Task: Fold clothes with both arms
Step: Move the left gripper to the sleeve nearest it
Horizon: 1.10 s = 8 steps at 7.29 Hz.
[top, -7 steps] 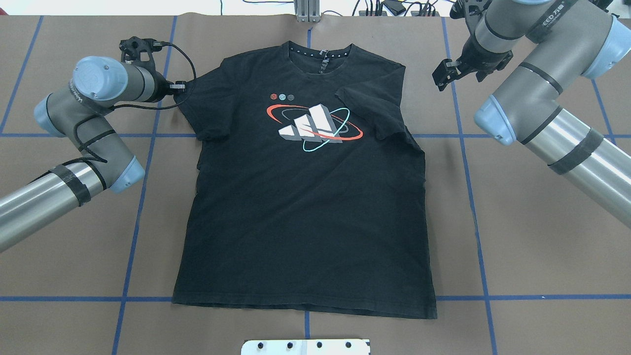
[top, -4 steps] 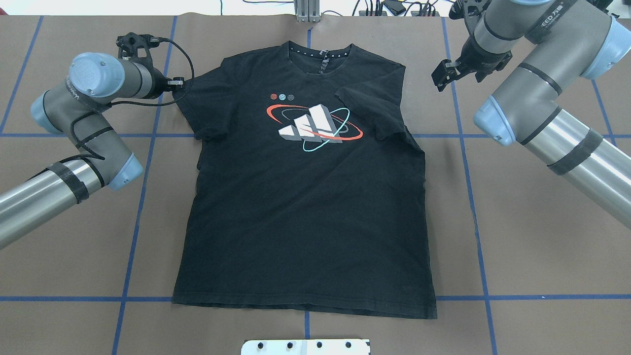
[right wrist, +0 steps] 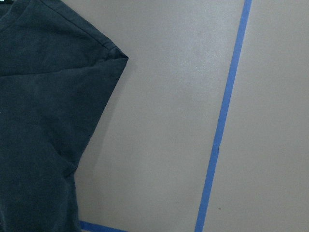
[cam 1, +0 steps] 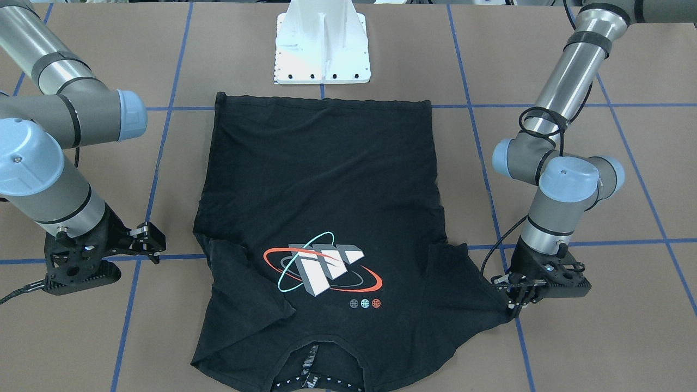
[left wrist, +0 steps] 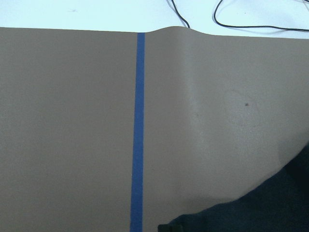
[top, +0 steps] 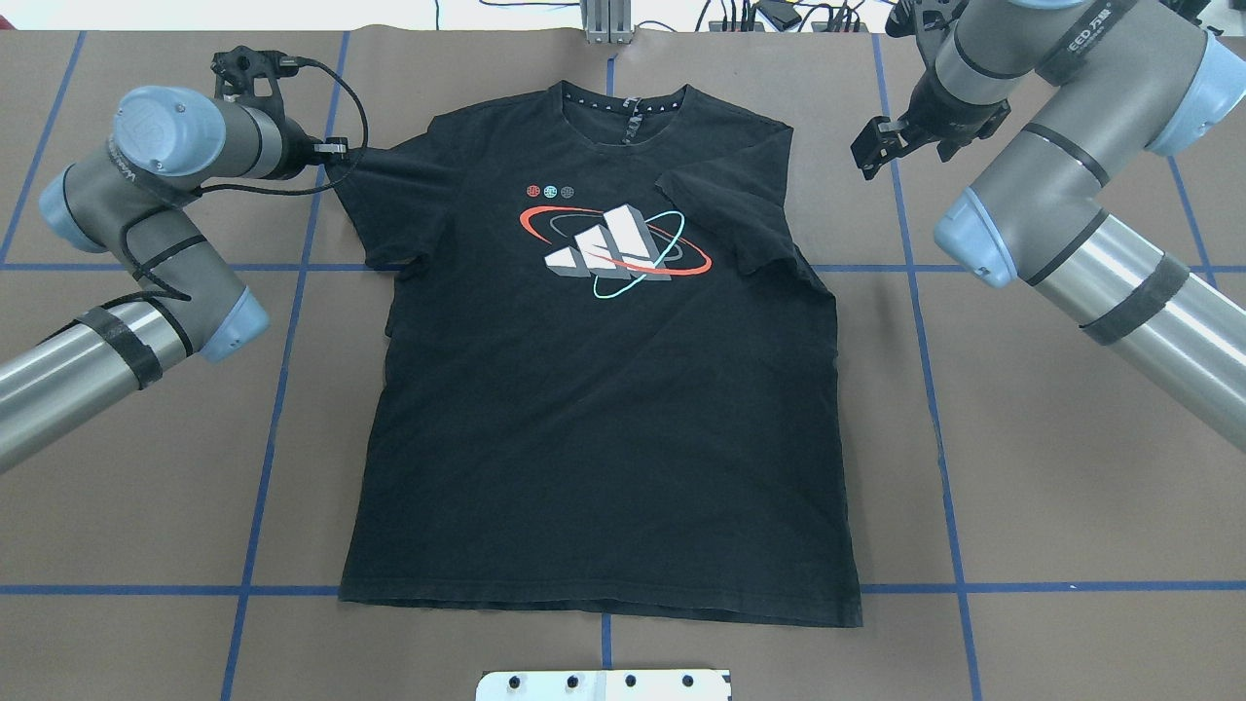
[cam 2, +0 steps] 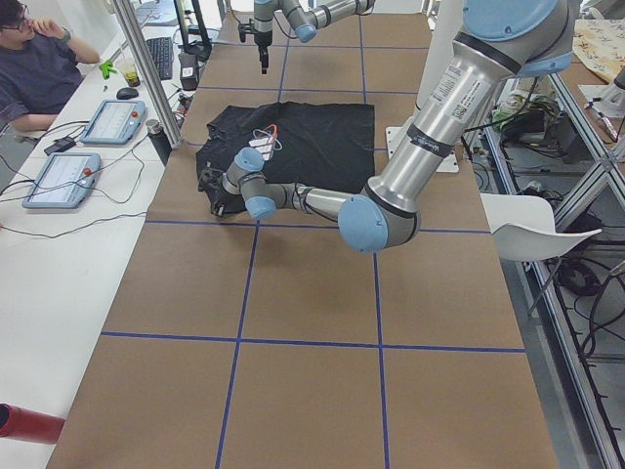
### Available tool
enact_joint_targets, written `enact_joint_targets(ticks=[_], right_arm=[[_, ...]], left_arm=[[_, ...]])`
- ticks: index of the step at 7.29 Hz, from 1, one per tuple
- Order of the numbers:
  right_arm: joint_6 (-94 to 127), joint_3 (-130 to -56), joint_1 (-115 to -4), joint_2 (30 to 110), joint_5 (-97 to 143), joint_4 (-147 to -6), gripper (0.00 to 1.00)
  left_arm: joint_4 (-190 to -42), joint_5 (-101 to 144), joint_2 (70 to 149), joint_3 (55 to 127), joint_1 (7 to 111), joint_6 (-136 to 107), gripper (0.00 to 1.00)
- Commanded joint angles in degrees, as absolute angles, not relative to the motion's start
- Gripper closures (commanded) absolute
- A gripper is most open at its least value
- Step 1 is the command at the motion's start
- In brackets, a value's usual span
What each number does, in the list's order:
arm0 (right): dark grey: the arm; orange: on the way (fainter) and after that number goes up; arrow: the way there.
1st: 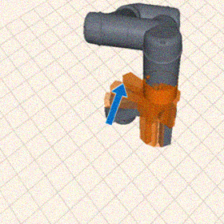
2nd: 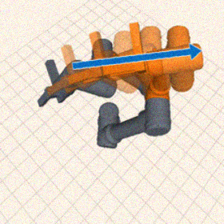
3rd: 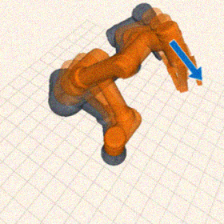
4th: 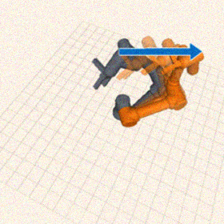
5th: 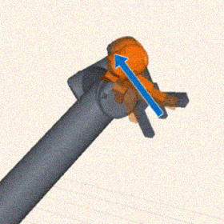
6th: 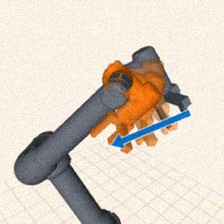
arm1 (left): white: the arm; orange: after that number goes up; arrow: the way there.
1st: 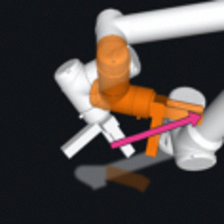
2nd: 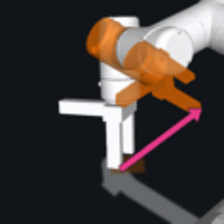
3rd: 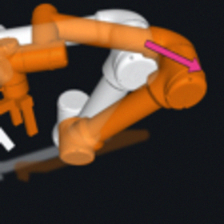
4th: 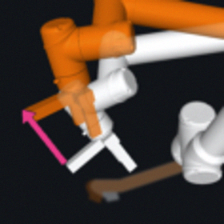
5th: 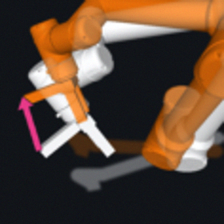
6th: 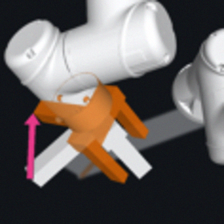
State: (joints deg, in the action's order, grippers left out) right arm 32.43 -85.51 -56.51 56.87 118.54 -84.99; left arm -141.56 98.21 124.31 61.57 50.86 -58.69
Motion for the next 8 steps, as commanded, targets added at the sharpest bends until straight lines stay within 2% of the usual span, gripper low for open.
enact_joint_targets(ticks=[1,5,8], right_arm=[[32.4,-85.5,-56.4,56.9,118.5,-85.0,0.0],[32.5,-85.4,-56.3,56.9,118.5,-85.0,0.0],[32.5,-85.4,-56.3,56.9,118.5,-85.0,0.0]], left_arm=[[-139.7,98.4,126.9,62.8,50.6,-63.2,1.0],[-133.3,98.2,137.2,62.1,42.9,-78.2,1.0],[-132.4,97.7,142.7,56.8,40.8,-85.1,1.0]])
